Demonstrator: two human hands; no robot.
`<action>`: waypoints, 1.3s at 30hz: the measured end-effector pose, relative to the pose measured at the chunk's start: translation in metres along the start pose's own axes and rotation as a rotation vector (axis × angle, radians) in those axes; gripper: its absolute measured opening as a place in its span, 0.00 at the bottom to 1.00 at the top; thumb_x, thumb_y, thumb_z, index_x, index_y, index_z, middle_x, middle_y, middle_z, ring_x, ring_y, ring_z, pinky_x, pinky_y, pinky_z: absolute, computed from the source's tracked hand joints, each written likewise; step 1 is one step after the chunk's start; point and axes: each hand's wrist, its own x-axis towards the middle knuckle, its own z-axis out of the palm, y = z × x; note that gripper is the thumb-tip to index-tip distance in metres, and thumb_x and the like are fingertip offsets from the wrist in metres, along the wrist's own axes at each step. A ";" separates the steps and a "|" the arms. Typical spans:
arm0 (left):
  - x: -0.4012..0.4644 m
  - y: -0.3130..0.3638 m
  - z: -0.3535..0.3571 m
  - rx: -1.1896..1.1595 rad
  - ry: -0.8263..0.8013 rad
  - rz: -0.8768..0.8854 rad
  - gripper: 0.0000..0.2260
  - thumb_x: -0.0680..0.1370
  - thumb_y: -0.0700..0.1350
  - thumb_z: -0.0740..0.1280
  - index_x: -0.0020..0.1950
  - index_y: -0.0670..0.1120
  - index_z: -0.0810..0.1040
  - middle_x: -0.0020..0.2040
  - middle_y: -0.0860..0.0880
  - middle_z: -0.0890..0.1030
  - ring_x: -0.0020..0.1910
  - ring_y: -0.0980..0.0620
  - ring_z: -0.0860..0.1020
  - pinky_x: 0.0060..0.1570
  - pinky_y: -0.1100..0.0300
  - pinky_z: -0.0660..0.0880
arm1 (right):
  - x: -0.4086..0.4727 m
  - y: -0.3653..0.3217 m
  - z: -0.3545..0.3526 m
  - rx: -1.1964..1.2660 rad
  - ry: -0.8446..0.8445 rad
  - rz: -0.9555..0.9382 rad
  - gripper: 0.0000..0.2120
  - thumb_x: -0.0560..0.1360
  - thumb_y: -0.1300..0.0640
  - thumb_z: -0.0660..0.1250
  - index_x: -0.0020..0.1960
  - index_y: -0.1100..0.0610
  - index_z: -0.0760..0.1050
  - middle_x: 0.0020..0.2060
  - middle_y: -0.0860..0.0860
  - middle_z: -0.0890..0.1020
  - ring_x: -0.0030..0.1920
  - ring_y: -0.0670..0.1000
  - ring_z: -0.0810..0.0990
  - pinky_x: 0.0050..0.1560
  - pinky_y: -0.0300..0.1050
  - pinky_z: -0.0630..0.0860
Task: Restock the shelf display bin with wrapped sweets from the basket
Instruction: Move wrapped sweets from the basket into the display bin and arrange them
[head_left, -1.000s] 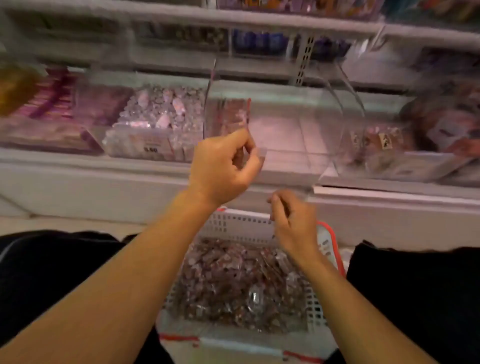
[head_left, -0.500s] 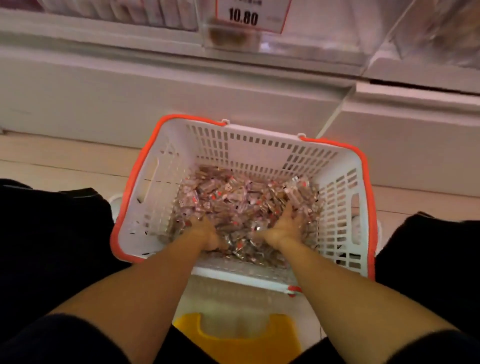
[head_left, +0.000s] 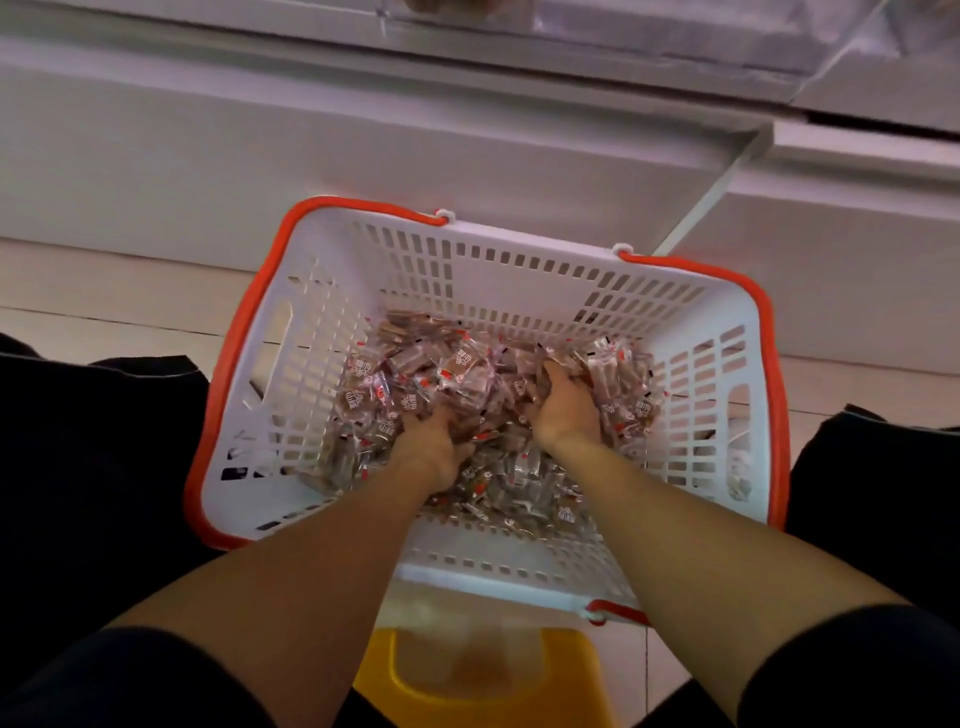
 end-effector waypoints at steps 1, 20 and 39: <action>0.000 0.000 0.000 0.037 -0.008 0.021 0.22 0.79 0.48 0.68 0.71 0.49 0.69 0.70 0.37 0.64 0.63 0.36 0.73 0.67 0.47 0.70 | 0.001 0.002 -0.002 0.005 0.018 0.001 0.31 0.78 0.61 0.65 0.76 0.44 0.61 0.63 0.57 0.78 0.53 0.59 0.81 0.55 0.54 0.80; -0.030 0.005 -0.027 -1.070 0.034 -0.083 0.12 0.80 0.40 0.66 0.63 0.40 0.73 0.43 0.41 0.85 0.40 0.45 0.83 0.49 0.46 0.79 | -0.064 -0.011 -0.059 0.778 -0.473 0.263 0.27 0.76 0.63 0.70 0.73 0.57 0.67 0.52 0.53 0.83 0.30 0.46 0.75 0.23 0.36 0.71; -0.142 0.103 -0.205 -0.996 -0.351 0.435 0.07 0.80 0.39 0.62 0.54 0.41 0.78 0.49 0.43 0.83 0.41 0.44 0.84 0.43 0.51 0.83 | -0.123 -0.096 -0.235 0.804 -0.529 -0.284 0.14 0.74 0.70 0.68 0.59 0.59 0.78 0.43 0.56 0.85 0.41 0.52 0.86 0.39 0.42 0.83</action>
